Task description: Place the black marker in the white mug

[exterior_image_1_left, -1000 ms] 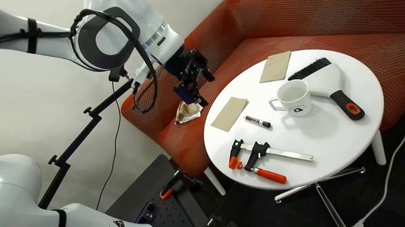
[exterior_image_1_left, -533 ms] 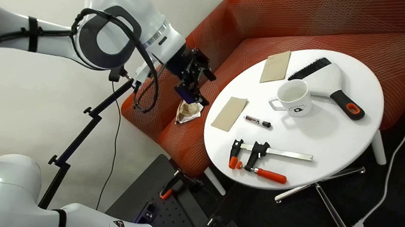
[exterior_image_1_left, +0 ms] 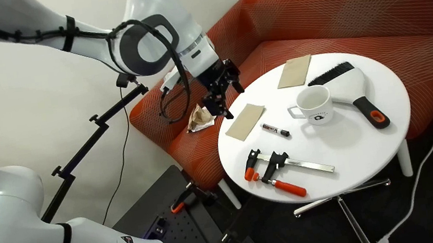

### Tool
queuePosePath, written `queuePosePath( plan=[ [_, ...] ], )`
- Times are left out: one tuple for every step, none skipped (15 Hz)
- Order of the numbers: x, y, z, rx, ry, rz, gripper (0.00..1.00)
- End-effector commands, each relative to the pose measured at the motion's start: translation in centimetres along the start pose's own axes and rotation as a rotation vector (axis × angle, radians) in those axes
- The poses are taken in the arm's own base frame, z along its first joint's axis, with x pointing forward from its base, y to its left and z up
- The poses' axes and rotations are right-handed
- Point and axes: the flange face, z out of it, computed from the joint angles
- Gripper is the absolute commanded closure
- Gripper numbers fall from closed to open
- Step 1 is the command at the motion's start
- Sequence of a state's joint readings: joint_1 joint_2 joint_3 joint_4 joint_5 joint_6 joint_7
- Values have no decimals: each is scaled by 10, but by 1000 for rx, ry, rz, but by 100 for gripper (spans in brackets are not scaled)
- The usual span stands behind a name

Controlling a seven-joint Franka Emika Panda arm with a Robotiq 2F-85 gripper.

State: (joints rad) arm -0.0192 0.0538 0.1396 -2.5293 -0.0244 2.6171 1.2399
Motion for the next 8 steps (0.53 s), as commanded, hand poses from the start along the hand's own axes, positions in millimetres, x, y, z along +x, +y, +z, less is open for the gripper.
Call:
queuePosePath(
  plan=[
    [6,-17,34,-6,-20,44,0],
    [7,-19,44,-10,-24,41,0],
    [9,-20,54,-14,-25,45,0],
    [10,-21,64,-15,-24,46,0],
    [11,-22,73,-16,-25,46,0],
    [13,-23,82,-17,-24,50,0],
    [13,-24,92,-18,-23,51,0],
    [14,-25,100,-18,-23,52,0]
  ],
)
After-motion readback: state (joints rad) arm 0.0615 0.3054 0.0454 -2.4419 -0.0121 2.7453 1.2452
